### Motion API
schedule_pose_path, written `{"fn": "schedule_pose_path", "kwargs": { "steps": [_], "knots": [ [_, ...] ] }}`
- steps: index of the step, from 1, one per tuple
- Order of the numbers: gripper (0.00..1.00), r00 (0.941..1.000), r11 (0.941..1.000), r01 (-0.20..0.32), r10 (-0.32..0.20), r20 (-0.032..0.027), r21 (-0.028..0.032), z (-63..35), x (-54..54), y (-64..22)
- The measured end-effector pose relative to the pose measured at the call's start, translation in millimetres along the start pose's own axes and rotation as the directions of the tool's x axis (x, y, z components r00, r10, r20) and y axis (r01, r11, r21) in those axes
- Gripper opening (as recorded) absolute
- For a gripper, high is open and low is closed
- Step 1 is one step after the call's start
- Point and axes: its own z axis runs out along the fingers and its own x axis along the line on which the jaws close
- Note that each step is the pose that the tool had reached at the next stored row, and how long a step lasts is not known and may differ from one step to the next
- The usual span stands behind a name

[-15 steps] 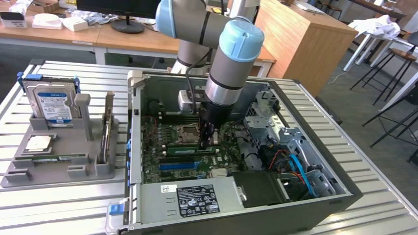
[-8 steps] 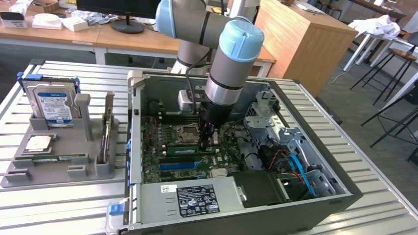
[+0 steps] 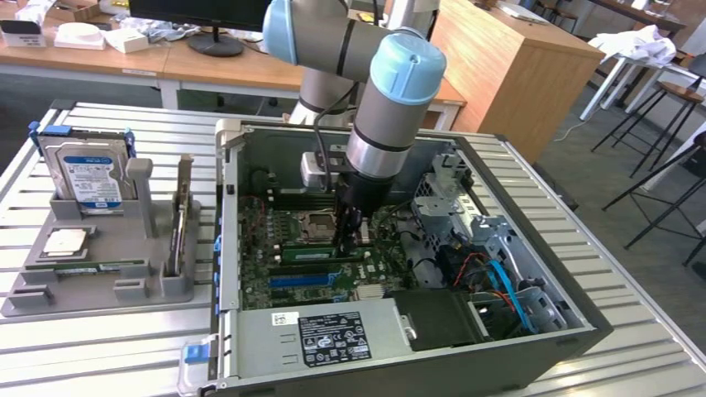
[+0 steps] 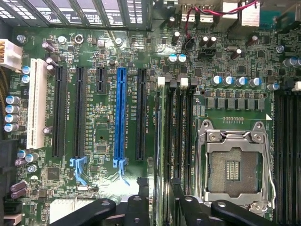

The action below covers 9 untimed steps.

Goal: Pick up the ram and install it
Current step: 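Insert the ram into the slot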

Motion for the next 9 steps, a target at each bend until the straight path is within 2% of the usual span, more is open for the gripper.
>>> {"fn": "schedule_pose_path", "kwargs": {
  "steps": [9],
  "knots": [
    [0.31, 1.0, 1.0, 0.0, 0.0, 0.0, 0.0, -23.1, -0.4, 1.0]
  ]
}}
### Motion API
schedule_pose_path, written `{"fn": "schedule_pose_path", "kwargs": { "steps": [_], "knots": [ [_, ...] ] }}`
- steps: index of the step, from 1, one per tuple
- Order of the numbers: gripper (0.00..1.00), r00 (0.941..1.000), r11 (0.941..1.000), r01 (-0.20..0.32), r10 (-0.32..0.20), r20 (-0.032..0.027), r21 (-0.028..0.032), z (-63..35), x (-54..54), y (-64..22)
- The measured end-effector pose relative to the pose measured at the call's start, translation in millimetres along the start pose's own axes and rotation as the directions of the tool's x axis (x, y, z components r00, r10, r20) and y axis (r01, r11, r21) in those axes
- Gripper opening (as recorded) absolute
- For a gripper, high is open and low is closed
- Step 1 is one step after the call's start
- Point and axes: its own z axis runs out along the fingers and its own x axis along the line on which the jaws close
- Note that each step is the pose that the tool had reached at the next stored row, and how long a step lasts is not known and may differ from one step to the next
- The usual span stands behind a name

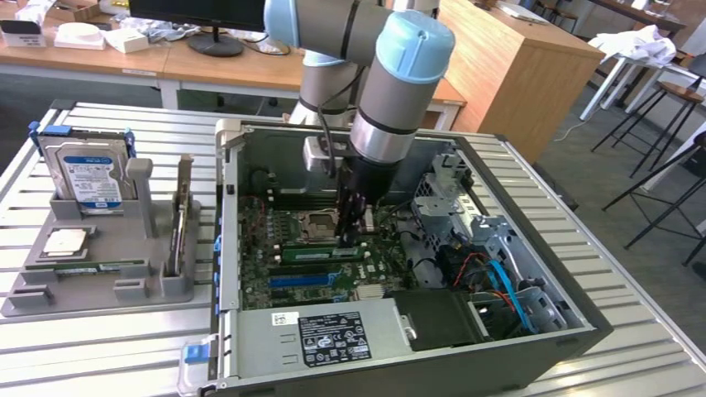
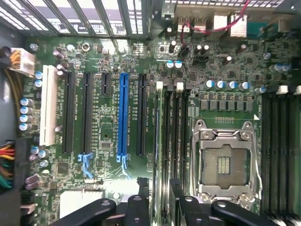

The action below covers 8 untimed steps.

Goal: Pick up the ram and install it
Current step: 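Insert the ram into the slot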

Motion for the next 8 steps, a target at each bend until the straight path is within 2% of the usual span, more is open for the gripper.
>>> {"fn": "schedule_pose_path", "kwargs": {
  "steps": [8],
  "knots": [
    [0.31, 1.0, 1.0, 0.0, 0.0, 0.0001, 0.0001, -23.3, -0.5, 0.8]
  ]
}}
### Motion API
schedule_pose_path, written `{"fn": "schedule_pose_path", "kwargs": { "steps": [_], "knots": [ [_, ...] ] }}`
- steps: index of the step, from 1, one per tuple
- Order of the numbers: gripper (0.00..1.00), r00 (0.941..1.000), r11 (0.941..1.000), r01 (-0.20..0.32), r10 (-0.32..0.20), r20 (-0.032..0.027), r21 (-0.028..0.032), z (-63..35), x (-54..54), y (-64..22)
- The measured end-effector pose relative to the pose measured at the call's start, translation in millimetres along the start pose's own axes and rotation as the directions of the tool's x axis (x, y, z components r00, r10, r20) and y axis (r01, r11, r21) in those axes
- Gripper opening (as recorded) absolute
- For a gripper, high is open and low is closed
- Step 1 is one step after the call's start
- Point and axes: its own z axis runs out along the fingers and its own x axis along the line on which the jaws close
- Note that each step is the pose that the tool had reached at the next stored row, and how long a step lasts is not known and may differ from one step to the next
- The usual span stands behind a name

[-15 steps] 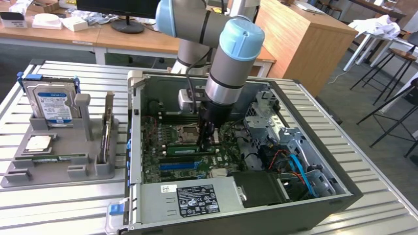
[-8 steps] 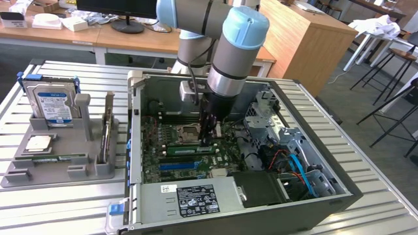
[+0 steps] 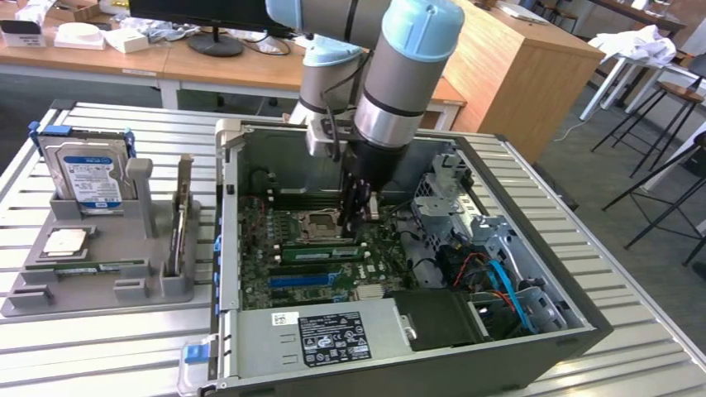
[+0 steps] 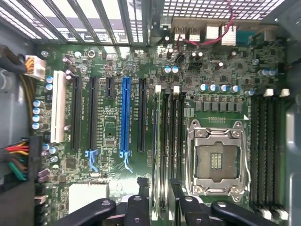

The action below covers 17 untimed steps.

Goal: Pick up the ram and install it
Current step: 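Insert the ram into the slot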

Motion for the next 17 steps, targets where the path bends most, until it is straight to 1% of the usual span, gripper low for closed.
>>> {"fn": "schedule_pose_path", "kwargs": {
  "steps": [17],
  "knots": [
    [0.31, 1.0, 1.0, 0.0, 0.0, 0.0, 0.0, -50.9, -1.0, 1.8]
  ]
}}
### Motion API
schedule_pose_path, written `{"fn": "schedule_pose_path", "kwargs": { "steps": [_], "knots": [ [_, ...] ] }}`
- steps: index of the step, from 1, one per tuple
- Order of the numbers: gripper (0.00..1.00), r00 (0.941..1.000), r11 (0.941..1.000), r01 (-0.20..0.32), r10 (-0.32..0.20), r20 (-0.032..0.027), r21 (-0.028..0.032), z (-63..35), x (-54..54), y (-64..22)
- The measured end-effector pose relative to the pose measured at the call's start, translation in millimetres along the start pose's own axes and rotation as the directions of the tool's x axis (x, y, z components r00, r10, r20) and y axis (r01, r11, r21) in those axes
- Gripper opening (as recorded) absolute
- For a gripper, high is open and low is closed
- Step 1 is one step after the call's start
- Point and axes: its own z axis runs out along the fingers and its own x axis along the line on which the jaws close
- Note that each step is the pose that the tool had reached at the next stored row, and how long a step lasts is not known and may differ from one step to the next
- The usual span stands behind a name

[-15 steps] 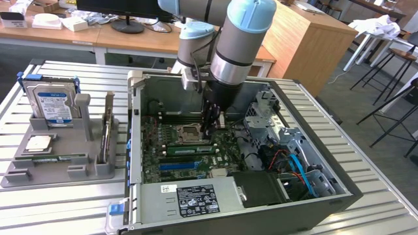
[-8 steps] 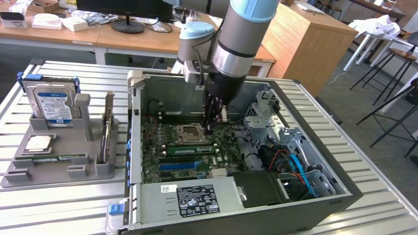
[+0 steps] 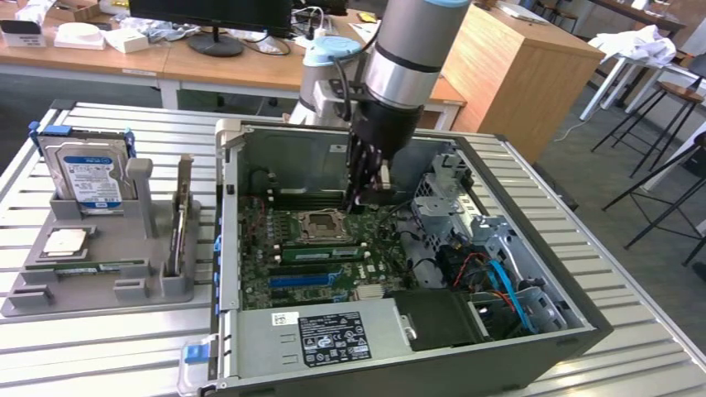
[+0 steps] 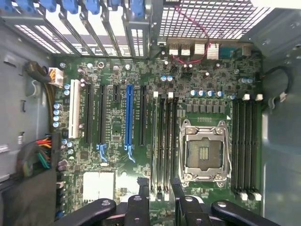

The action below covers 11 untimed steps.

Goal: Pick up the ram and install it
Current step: 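Insert the ram into the slot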

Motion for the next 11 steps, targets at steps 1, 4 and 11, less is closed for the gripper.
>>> {"fn": "schedule_pose_path", "kwargs": {
  "steps": [1, 4, 11],
  "knots": [
    [0.31, 1.0, 1.0, 0.0, 0.0, -0.0001, 0.0, -2.8, 0.0, 0.1],
    [0.31, 1.0, 1.0, 0.0, 0.0, 0.0, 0.0, -11.9, -0.2, 0.3],
    [0.31, 1.0, 1.0, 0.0, 0.0, -0.0001, -0.0001, -35.6, -0.7, 1.2]
  ]
}}
